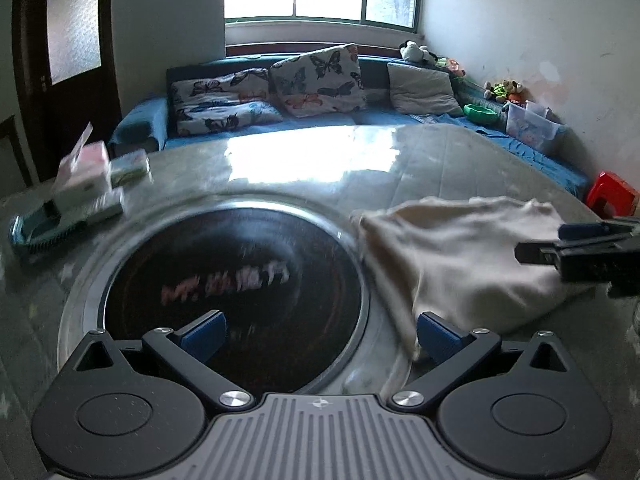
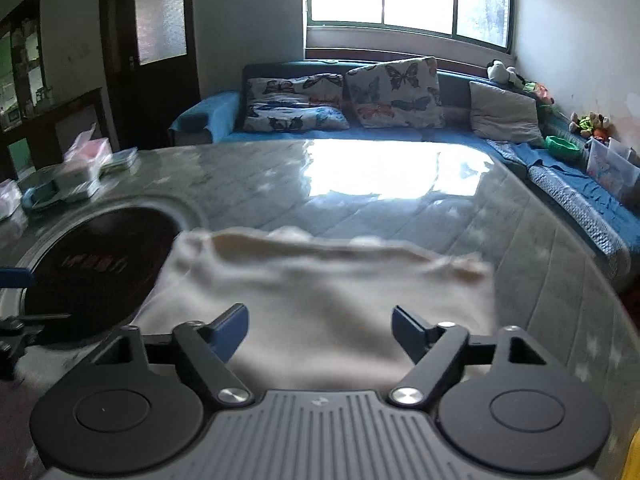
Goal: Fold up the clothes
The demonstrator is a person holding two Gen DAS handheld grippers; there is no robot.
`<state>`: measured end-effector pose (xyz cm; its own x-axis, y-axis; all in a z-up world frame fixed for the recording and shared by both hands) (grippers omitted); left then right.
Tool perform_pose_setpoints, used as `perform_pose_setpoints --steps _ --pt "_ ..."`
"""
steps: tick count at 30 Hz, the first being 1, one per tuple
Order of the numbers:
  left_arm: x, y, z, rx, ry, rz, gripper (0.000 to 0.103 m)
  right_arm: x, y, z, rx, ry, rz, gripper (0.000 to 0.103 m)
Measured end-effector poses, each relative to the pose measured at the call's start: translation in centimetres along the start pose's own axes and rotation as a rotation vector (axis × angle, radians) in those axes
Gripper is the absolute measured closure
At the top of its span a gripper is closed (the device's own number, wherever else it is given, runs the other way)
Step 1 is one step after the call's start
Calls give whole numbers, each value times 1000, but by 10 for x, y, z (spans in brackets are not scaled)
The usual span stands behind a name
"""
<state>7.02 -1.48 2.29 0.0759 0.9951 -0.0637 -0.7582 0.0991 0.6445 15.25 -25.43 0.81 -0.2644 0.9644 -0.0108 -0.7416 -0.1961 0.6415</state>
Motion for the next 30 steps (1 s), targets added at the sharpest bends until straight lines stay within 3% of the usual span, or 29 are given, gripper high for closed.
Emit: perform_pose_setpoints --steps 1,6,14,17,18,19,20,22,27,30 --pt "0 -2 5 -2 2 0 0 -5 -4 6 8 -6 5 34" --pt "-3 -12 21 7 28 -12 0 -21 -37 30 48 17 -17 37" --pt "-9 -27 34 23 16 -24 1 -36 -93 38 116 -10 -6 43" --pt "-8 -31 36 28 18 -27 1 -35 -97 39 120 -1 10 52" --pt "-8 -32 35 29 18 -25 1 -35 -97 39 121 0 18 57" --pt "-8 -33 34 32 18 -21 1 -34 -95 40 122 0 31 73" --pt "-8 -34 33 34 19 -17 1 -33 -94 41 123 0 43 82" --pt "-6 -35 31 40 30 -13 1 -31 -90 42 120 4 59 92" --pt "1 -24 30 29 38 3 1 -17 -62 52 53 26 66 96" --pt "6 -14 30 14 43 17 1 -11 -28 68 -33 5 106 96"
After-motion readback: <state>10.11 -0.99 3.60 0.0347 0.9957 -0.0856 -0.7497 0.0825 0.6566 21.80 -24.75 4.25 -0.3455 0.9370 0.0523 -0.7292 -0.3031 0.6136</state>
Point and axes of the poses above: each gripper's, at about its wrist camera, not at the fingertips, and y roughly against the way its jaws point, x to its left, z to its top, the point moved 4 cm from there along -y, roughly the way its jaws point, and after that the axes turned 3 degrees about -z, right-handed, at the moved point
